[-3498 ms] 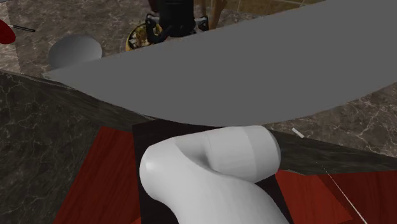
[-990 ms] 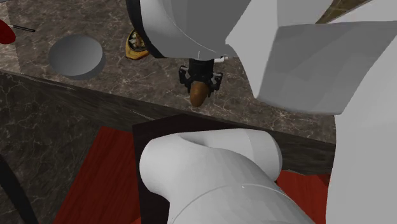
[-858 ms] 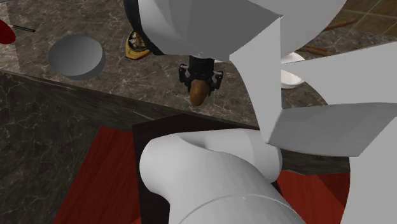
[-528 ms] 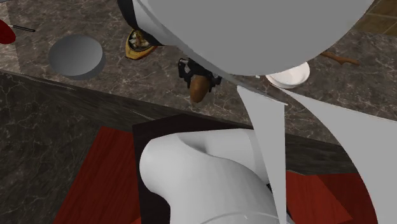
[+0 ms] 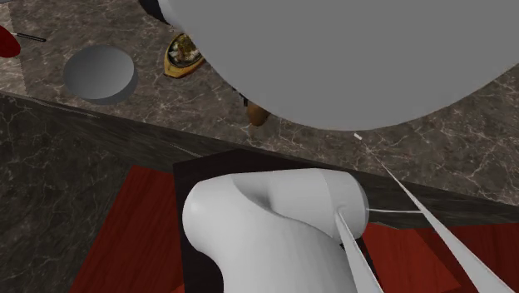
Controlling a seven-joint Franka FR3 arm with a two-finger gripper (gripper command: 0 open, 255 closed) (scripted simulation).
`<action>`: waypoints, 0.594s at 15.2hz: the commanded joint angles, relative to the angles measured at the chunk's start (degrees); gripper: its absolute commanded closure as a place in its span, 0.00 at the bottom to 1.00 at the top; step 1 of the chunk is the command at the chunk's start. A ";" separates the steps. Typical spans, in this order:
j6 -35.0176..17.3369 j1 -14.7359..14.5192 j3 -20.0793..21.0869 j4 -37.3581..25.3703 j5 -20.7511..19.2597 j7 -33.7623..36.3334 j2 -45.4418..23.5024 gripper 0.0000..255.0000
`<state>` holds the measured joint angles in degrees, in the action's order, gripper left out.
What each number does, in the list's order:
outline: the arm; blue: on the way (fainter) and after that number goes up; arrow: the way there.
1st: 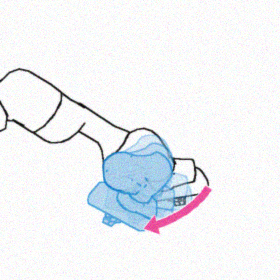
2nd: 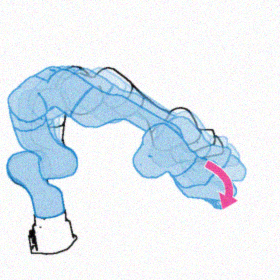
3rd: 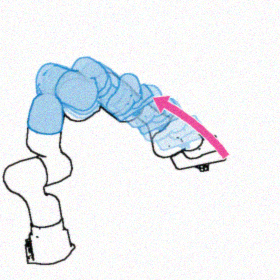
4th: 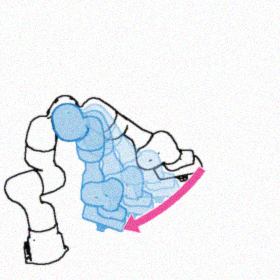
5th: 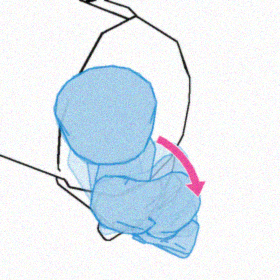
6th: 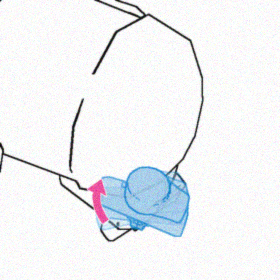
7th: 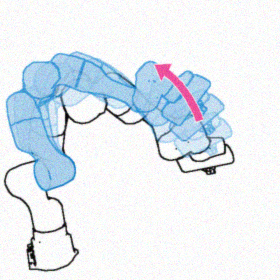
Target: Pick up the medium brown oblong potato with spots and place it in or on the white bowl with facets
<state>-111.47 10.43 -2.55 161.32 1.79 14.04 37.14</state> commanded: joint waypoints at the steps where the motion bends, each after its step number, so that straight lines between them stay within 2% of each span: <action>1: 1.98 -0.05 0.12 -0.78 0.05 0.20 1.16 1.00; 9: 9.43 -0.02 0.24 -5.44 0.01 0.58 3.96 1.00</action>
<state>-103.05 10.40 -2.30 156.58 1.81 14.59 40.83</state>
